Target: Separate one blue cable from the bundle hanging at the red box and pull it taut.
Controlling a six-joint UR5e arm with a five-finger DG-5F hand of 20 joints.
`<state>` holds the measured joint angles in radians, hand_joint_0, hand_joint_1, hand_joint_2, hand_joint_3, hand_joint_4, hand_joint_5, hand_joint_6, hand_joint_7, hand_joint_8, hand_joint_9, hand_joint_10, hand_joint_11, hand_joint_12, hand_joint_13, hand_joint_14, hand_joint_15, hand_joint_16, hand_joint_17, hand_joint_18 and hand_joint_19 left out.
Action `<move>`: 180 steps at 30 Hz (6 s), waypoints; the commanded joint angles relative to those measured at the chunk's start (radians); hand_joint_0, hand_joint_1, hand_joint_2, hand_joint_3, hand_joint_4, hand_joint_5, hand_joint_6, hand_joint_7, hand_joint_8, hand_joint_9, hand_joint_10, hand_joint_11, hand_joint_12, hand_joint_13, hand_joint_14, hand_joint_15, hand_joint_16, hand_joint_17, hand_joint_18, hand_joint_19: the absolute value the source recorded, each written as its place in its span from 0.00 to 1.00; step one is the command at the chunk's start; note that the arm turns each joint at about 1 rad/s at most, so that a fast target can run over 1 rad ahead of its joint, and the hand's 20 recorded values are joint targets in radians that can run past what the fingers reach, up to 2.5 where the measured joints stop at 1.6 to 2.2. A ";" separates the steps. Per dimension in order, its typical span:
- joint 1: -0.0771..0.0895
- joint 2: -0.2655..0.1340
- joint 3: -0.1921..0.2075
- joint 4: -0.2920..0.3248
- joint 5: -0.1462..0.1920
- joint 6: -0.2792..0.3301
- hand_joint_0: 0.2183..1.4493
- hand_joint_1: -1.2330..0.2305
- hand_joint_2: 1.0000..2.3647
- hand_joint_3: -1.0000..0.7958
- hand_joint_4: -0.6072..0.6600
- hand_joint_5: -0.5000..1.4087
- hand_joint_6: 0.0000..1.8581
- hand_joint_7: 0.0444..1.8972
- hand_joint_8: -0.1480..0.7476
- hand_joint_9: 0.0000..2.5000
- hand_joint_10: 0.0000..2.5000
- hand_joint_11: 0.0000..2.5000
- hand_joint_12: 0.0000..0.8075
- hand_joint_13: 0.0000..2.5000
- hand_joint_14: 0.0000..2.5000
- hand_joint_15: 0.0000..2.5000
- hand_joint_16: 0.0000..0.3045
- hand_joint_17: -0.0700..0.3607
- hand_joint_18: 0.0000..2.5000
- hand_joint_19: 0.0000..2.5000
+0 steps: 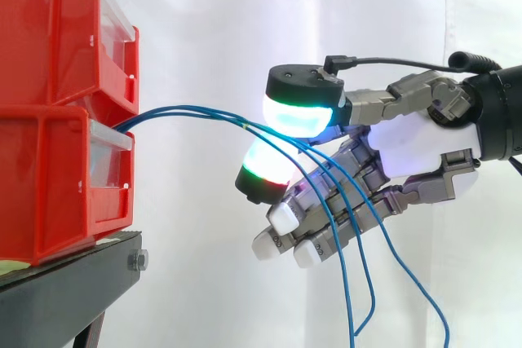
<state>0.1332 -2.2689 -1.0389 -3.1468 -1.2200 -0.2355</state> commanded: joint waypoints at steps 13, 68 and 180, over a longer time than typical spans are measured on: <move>0.000 0.002 0.000 -0.012 0.004 0.010 0.42 0.29 0.01 0.37 0.47 0.14 0.49 0.50 0.47 0.33 0.01 0.24 0.34 0.24 0.00 0.07 0.11 0.34 0.21 0.12; 0.020 0.003 -0.001 -0.038 0.000 0.133 0.45 0.22 0.00 0.28 0.55 0.13 0.49 0.49 0.46 0.35 0.00 0.63 0.40 0.38 0.01 0.30 0.11 0.34 0.23 0.12; 0.037 0.017 -0.021 -0.071 0.007 0.214 0.26 0.40 0.00 0.28 0.60 0.13 0.49 0.47 0.48 0.35 0.28 0.56 0.41 0.51 0.06 0.62 0.14 0.39 0.30 0.23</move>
<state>0.1705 -2.2519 -1.0600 -3.2180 -1.2133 -0.0215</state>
